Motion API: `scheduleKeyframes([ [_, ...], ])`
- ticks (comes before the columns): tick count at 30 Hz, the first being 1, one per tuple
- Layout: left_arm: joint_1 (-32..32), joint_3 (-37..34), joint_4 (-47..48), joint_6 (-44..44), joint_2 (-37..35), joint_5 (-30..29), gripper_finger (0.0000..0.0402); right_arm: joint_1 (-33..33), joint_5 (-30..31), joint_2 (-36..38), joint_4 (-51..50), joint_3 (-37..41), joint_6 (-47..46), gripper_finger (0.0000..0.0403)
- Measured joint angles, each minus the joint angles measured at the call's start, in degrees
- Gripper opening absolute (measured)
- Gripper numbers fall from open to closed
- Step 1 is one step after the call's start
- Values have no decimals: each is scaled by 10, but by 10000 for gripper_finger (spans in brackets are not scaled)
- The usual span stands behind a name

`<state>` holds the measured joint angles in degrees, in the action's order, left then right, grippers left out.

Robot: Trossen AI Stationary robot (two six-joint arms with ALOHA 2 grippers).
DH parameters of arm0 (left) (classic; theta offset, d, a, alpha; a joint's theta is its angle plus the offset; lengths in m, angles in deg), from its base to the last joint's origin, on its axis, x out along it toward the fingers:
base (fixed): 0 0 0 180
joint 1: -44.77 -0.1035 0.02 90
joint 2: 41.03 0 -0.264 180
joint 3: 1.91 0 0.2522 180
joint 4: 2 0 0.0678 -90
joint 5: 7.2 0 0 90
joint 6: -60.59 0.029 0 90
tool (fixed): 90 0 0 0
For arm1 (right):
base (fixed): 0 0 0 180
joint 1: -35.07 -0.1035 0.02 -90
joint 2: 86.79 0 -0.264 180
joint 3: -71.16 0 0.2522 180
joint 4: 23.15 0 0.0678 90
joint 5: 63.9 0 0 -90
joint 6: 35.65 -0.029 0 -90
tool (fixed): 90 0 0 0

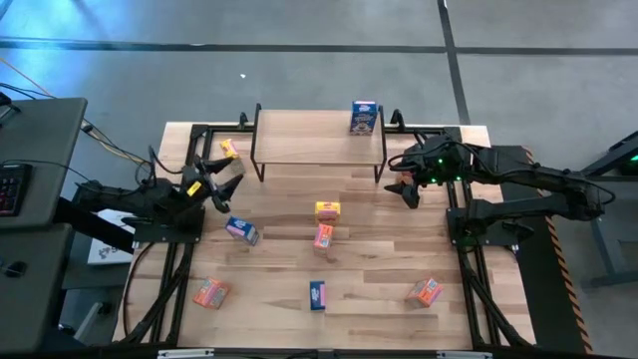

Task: Stack cereal on shelf
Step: Put the bottom yellow cereal box on the shelf

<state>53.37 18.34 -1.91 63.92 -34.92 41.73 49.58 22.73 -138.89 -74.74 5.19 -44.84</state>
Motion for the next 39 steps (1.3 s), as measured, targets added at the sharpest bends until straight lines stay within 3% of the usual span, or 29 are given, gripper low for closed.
scheduleKeyframes([
  [7,1,8,-15,-33,2,45,296,0,14,0,0,0,0,302],
  [14,1,25,-61,-38,52,89,296,0,19,0,0,0,0,302],
  [29,0,230,53,-4,274,74,296,0,19,0,0,0,2,302],
  [39,-41,307,56,48,432,96,296,0,19,0,0,0,2,302],
])
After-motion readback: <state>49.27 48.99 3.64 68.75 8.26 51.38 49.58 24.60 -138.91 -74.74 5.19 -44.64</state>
